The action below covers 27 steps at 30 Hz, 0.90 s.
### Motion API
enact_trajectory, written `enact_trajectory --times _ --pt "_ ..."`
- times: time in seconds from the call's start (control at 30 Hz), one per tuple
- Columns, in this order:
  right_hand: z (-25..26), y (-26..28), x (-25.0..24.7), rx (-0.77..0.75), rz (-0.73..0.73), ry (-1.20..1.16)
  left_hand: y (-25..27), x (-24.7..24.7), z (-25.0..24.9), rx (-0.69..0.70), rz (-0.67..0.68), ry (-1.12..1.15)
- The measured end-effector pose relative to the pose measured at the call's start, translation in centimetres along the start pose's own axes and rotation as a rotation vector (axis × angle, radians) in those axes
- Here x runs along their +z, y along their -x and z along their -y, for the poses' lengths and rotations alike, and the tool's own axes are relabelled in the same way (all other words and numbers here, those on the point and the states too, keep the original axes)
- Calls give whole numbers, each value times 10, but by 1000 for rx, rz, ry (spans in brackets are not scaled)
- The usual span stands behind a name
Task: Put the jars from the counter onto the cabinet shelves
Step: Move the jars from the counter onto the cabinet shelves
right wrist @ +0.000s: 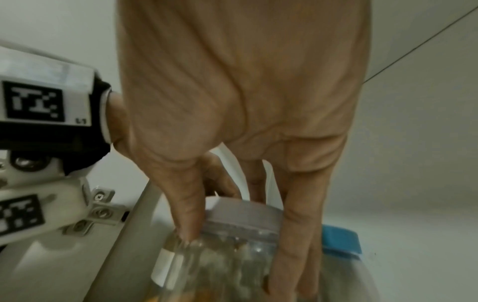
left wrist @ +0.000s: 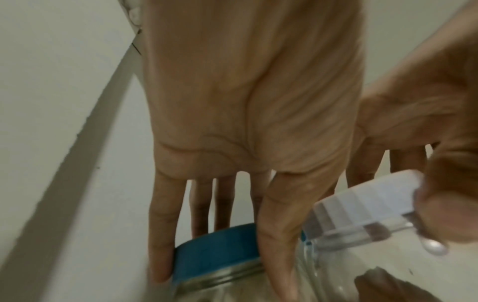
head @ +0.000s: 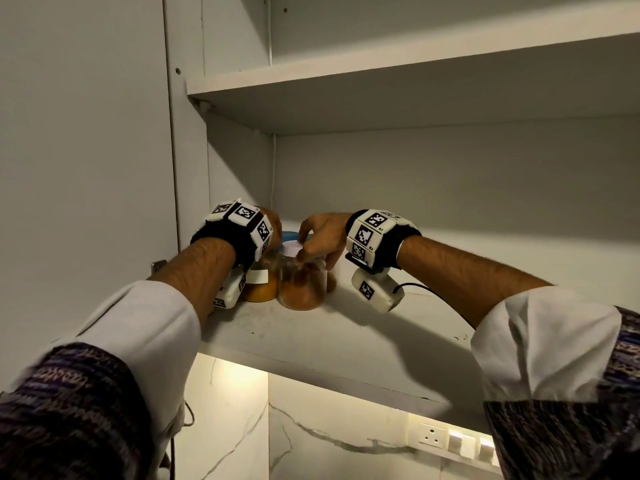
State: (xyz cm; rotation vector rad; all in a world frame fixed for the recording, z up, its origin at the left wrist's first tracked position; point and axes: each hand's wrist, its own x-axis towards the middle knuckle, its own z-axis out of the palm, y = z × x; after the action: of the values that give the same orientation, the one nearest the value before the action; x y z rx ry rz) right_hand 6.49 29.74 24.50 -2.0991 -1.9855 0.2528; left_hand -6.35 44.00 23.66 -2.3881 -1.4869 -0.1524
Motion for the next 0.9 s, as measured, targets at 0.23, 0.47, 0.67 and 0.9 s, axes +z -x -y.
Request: enact_trajectory --times 0.23,0.47,0.67,0.9 --pt "8 -2 8 -4 -52 58 17 0 4 -32 -87 -3" --pt "10 20 15 -13 -135 156 61 -5 -7 11 -201 202" --pt "14 88 2 -81 -230 239 150 -26 -29 93 -385 521" --pt "10 238 66 -224 -298 92 280 32 -66 318 -612 1068"
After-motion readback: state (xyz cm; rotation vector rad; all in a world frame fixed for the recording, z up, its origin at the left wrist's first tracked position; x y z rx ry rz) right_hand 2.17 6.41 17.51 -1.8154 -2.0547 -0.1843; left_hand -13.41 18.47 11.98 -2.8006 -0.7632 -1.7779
